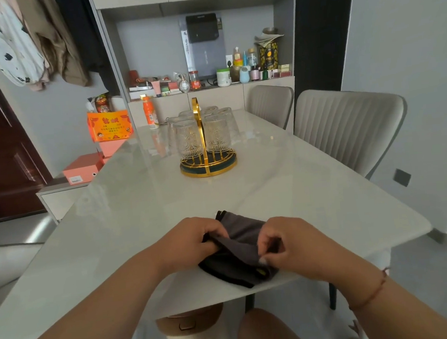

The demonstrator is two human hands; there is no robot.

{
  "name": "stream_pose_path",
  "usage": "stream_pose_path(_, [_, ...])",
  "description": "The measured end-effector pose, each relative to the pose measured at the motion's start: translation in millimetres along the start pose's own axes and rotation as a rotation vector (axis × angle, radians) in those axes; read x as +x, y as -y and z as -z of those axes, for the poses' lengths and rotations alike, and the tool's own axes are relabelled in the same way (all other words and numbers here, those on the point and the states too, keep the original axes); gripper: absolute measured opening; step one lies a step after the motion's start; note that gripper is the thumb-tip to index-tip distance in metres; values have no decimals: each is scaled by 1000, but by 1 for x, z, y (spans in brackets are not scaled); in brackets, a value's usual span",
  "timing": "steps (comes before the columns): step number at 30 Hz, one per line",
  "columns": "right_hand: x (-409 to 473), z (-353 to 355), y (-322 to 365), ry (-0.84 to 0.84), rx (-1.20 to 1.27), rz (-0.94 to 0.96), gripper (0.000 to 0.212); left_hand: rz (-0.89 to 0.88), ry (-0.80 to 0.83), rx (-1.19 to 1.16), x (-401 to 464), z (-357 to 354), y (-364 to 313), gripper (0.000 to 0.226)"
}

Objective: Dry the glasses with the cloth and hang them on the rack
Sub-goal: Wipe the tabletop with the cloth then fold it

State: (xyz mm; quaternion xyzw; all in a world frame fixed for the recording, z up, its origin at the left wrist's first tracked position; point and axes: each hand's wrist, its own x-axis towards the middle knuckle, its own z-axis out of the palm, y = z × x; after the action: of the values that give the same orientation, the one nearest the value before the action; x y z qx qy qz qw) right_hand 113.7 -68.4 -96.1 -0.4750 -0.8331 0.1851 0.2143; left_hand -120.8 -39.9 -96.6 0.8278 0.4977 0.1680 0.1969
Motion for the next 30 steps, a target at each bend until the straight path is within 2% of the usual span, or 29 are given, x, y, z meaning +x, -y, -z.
stream_pose_path(1, [1, 2, 0, -28, -6, 17, 8, 5, -3, -13, 1, 0, 1, 18])
stream_pose_path(3, [1, 7, 0, 6, 9, 112, 18, 13, -4, -58, 2, 0, 4, 17])
stream_pose_path(5, [-1, 8, -2, 163, -15, 217, 35, 25, -2, -89, 1, 0, 5, 19])
stream_pose_path(6, [-2, 7, -3, 230, -44, 252, 37, 27, 2, -96, 1, 0, 6, 20])
stream_pose_path(8, [-2, 2, -5, 235, -47, 279, 24, 36, 13, -125, 2, 1, 7, 23])
stream_pose_path(11, [4, 6, -6, 107, 154, 130, 5, 68, 85, -195, 1, 7, 7, 29])
stream_pose_path(14, [18, 14, -4, -46, 481, -59, 11, 65, 157, -153, 1, 10, 3, 46])
stream_pose_path(16, [35, 20, -6, -170, 578, -108, 17, 52, 61, -81, 5, 10, 1, 46])
stream_pose_path(21, [87, 47, -14, -393, 569, -176, 23, 30, -273, -62, 35, 33, -1, 1])
stream_pose_path(27, [139, 99, 21, -614, 645, -65, 22, 31, -694, 111, 91, 104, -24, 29])
stream_pose_path(30, [152, 132, 45, -735, 697, 21, 25, -38, -880, 163, 106, 150, -43, 31])
